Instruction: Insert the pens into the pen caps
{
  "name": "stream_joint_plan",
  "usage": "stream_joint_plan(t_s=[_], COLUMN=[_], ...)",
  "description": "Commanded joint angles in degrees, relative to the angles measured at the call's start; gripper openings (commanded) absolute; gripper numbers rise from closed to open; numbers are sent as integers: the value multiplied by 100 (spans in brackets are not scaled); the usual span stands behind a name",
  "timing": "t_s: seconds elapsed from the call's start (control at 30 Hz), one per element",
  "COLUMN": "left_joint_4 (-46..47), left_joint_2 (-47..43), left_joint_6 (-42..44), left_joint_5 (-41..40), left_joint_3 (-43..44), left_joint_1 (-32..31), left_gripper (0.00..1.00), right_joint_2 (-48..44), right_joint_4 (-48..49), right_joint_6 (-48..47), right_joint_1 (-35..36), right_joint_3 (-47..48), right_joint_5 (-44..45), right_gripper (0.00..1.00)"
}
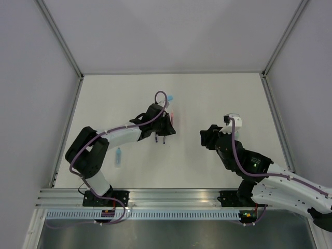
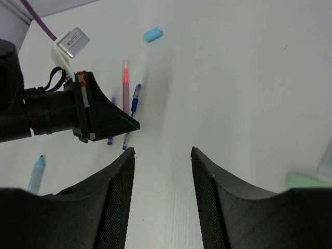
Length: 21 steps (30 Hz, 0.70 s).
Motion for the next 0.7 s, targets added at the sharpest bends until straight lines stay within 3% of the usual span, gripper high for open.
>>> stream_joint_plan(t_s=[0.0, 0.3, 0.47, 0.67], left_joint_4=[-410, -295, -304, -629], left_joint_2=[466, 950, 1082, 1038], left_joint_6=[-371, -749, -899, -1048], left_joint_5=[-96, -113, 89, -16], left_joint_3=[360, 193, 237, 377], left_joint_1=[-105, -272, -298, -307], left_gripper=[2, 3, 14, 18], right_joint_2=[63, 520, 520, 1073], right_joint_4=[360, 282, 370, 414], right_joint_6=[-237, -264, -255, -308], right_joint_1=[-7, -16, -16, -86], right_joint_3=[-162, -153, -259, -180], right_joint_5=[-164, 133, 291, 512], right_gripper=[53, 55, 55, 55])
